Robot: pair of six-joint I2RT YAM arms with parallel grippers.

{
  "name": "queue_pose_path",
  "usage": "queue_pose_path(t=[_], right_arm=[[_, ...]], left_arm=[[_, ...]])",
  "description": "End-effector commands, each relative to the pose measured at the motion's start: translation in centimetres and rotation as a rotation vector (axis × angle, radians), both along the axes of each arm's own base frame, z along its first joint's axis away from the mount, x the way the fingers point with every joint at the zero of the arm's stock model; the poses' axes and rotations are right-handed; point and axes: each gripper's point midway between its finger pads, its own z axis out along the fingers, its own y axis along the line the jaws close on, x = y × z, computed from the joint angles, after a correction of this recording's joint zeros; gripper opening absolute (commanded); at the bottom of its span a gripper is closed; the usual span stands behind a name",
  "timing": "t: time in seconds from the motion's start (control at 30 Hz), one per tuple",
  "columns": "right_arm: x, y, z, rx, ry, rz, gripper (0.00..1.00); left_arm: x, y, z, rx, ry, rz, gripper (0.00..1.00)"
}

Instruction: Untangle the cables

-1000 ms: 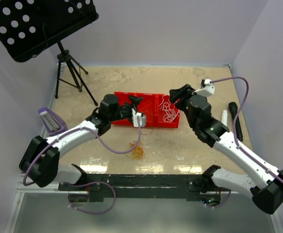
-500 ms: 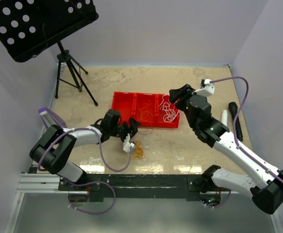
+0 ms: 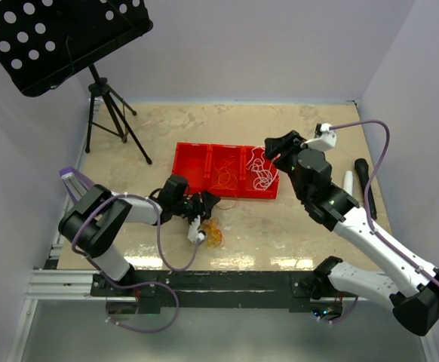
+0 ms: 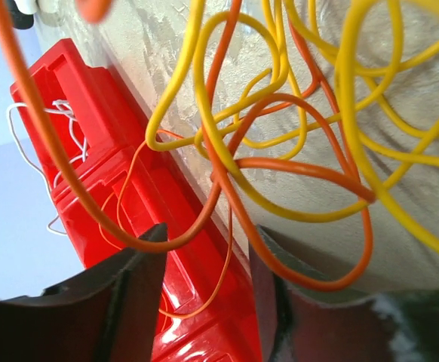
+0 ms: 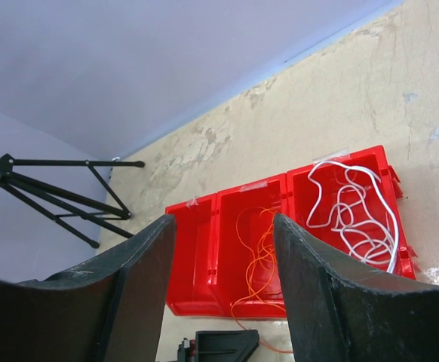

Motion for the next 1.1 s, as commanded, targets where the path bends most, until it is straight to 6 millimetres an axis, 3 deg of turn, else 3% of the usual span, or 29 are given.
queue_pose_path(t=[0.0,0.33,0.47,0.67,0.87,1.07], right_arm=[[0.0,-1.0,2.1,0.017,-0.052,-0.037,0.59],[-0.1,-1.0,2.2,0.024,-0.057,-0.034,0.59],[-0.2,-1.0,2.3,0.026,-0.057,-0.031,0.59],[-0.3,-1.0,2.4,0.031,-0.061,-0.028,0.59],[-0.2,-1.0,2.3,0.028,-0.058,-0.028,0.58],[-0.3,-0.9,2.5,0.032,-0.060,-0.024,0.59]], left_arm=[[0.5,-0.6,0.1,0.009,-0.055,-0.060,0.49],[1.3,-0.6,0.0,0.006,-0.122,-0.052,0.35],[1.1,-1.0,0.9,-0.042,-0.153,-0.071,0.17],[0.7,-1.3,2.2,-0.083,-0.169,-0.076,0.02],[0.2,-1.7,5.6,-0.211,-0.155,-0.055,0.00],[2.4,-2.0,10.8,-0.404,-0.076,0.113,0.00]])
